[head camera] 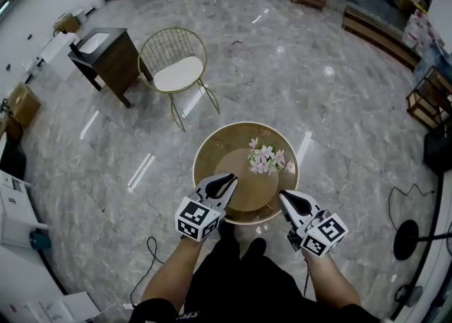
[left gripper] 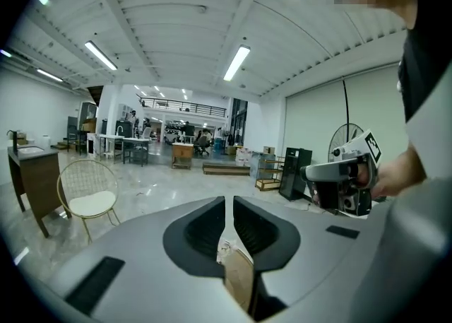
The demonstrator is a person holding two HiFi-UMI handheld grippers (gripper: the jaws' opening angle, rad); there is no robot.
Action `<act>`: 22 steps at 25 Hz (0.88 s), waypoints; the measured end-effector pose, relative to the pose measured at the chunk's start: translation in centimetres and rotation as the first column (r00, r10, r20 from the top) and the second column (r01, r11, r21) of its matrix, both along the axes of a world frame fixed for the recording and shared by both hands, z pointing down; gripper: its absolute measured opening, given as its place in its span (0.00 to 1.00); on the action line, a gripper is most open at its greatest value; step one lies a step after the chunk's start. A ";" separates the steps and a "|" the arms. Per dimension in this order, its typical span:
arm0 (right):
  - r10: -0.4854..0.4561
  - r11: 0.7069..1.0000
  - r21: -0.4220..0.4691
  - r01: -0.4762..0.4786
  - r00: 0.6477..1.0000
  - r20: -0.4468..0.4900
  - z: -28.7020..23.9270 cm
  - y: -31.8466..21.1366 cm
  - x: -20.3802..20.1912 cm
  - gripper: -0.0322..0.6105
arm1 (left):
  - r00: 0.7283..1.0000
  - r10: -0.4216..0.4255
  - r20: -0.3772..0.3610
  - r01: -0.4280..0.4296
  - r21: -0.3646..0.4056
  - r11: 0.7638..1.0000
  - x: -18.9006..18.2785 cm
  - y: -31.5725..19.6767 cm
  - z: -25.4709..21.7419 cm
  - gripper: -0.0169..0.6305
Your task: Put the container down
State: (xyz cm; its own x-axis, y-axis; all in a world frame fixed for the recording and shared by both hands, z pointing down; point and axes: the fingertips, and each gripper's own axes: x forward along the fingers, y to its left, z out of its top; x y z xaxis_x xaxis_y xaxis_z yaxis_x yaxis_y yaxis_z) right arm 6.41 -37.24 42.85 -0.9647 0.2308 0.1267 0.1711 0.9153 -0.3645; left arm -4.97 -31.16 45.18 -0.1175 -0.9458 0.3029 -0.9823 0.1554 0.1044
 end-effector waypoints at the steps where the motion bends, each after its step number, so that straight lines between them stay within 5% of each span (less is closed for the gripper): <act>1: -0.004 1.000 -0.006 0.004 1.000 0.003 -0.5 0.2 0.3 0.07 | 1.000 -0.019 0.000 0.019 0.005 1.000 0.1 0.2 -0.9 0.10; 5: -0.024 1.000 -0.013 0.024 1.000 0.019 -3.1 0.8 0.7 0.07 | 0.999 -0.045 -0.016 0.046 0.043 0.998 1.0 0.9 -3.9 0.09; 11: -0.016 0.999 0.032 0.014 0.998 0.064 -6.8 1.6 -0.3 0.07 | 0.996 0.042 0.078 -0.041 -0.010 0.999 2.6 1.9 -6.1 0.05; 22: 0.061 0.994 0.082 -0.068 0.994 0.087 -9.7 3.4 -2.4 0.07 | 0.998 -0.003 0.066 -0.002 0.086 0.996 -2.3 3.4 -9.8 0.05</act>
State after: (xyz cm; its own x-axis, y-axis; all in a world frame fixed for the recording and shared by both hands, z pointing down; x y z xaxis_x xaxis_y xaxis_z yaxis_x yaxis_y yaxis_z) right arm 4.03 -33.88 33.19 -0.9852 0.1601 0.0605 0.1380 0.9523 -0.2722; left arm -7.24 -27.80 35.38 -0.1349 -0.9679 0.2122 -0.9874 0.1491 0.0525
